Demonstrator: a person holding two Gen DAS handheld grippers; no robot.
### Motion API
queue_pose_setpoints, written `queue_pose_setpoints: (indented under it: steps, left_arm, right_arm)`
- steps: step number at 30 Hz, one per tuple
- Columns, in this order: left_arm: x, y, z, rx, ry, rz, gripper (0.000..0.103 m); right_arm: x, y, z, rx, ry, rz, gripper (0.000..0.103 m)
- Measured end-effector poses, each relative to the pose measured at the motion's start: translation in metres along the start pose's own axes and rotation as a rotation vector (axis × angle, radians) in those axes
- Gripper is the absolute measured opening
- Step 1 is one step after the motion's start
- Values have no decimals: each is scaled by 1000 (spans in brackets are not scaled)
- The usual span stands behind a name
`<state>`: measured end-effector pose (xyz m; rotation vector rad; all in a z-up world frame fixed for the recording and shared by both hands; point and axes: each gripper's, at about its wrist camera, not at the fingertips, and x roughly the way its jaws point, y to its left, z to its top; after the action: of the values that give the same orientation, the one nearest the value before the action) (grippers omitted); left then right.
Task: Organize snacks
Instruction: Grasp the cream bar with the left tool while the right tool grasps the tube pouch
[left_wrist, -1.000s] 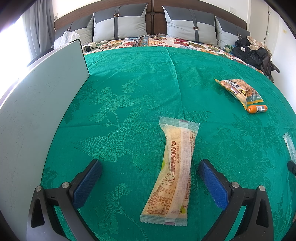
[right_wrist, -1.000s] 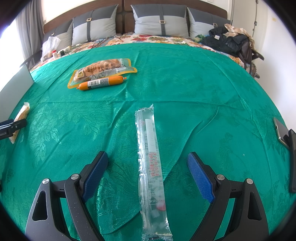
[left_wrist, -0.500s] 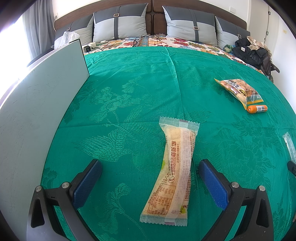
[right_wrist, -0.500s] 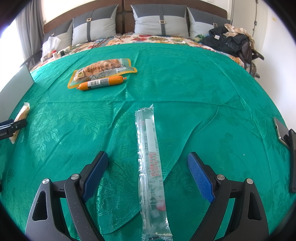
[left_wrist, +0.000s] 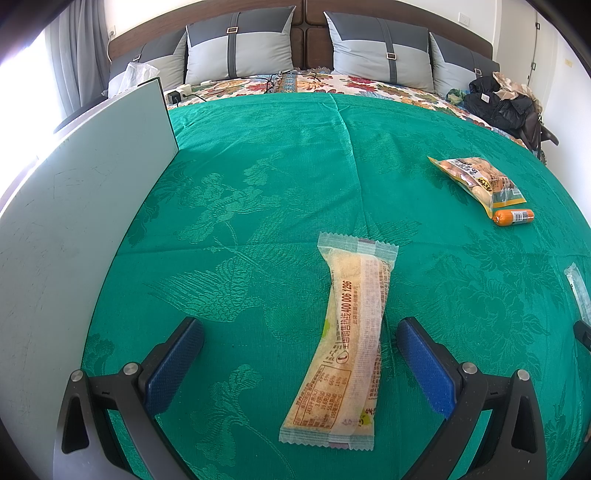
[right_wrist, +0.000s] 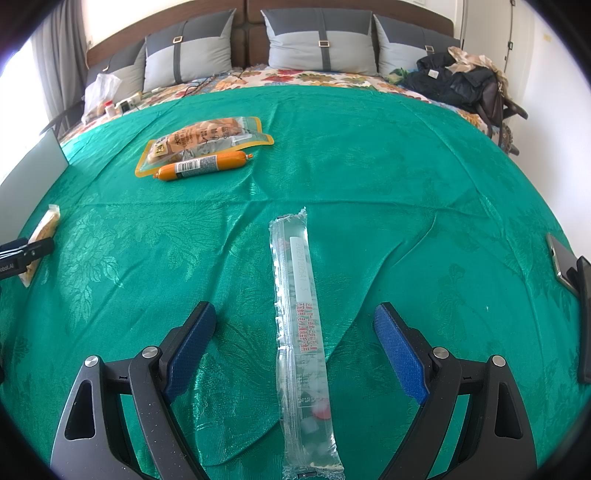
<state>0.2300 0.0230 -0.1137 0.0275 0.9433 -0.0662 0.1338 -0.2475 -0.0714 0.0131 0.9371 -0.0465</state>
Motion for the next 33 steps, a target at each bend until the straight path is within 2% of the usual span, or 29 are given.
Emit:
queue_pose_setpoints:
  steps: [3, 4, 6, 7, 8, 10, 13, 14, 16, 17, 18, 20, 22, 25, 29, 31, 33]
  left_arm:
    - [0, 0, 0, 2, 11, -2, 103]
    - [0, -1, 3, 8, 63, -2, 103]
    - [4, -2, 14, 31, 228, -15, 103]
    - [7, -3, 18, 38, 286, -14, 103]
    - [7, -4, 22, 47, 310, -23, 103]
    - [2, -8, 28, 68, 287, -68, 102]
    - [4, -18, 32, 110, 273, -66, 96]
    - [7, -22, 31, 120, 285, -63, 81]
    - [4, -26, 31, 131, 257, -70, 62]
    - [-1, -27, 31, 132, 242, -80, 34]
    - [-5, -25, 31, 129, 240, -94, 20]
    - [-15, -18, 29, 93, 231, -171, 19]
    - [-34, -8, 25, 57, 200, -221, 19]
    - [-71, 10, 16, -17, 146, -315, 19]
    - [-132, 47, 8, -146, 67, -440, 19]
    - [-166, 72, 8, -183, 17, -457, 19]
    - [-198, 104, 10, -208, -34, -429, 19]
  right_arm:
    - [1, -3, 2, -23, 29, 29, 91]
    - [1, -4, 5, -44, 65, 53, 91]
    - [1, -13, 14, -56, 155, 127, 88]
    - [1, -18, 20, -46, 192, 161, 88]
    - [1, -25, 26, -31, 225, 180, 87]
    - [4, -36, 39, 7, 296, 190, 87]
    - [11, -37, 53, 49, 400, 225, 87]
    - [13, -32, 55, 35, 420, 227, 86]
    - [16, -17, 55, -33, 436, 187, 86]
    - [19, -9, 53, -77, 447, 159, 78]
    - [21, -3, 49, -114, 456, 130, 30]
    - [19, 1, 45, -119, 461, 101, 20]
    - [13, -3, 44, -81, 454, 108, 19]
    - [-5, -5, 45, -26, 428, 165, 19]
    - [-41, 17, 65, 51, 376, 321, 19]
    - [-62, 47, 86, 44, 340, 416, 19]
    - [-85, 91, 107, 23, 306, 522, 19]
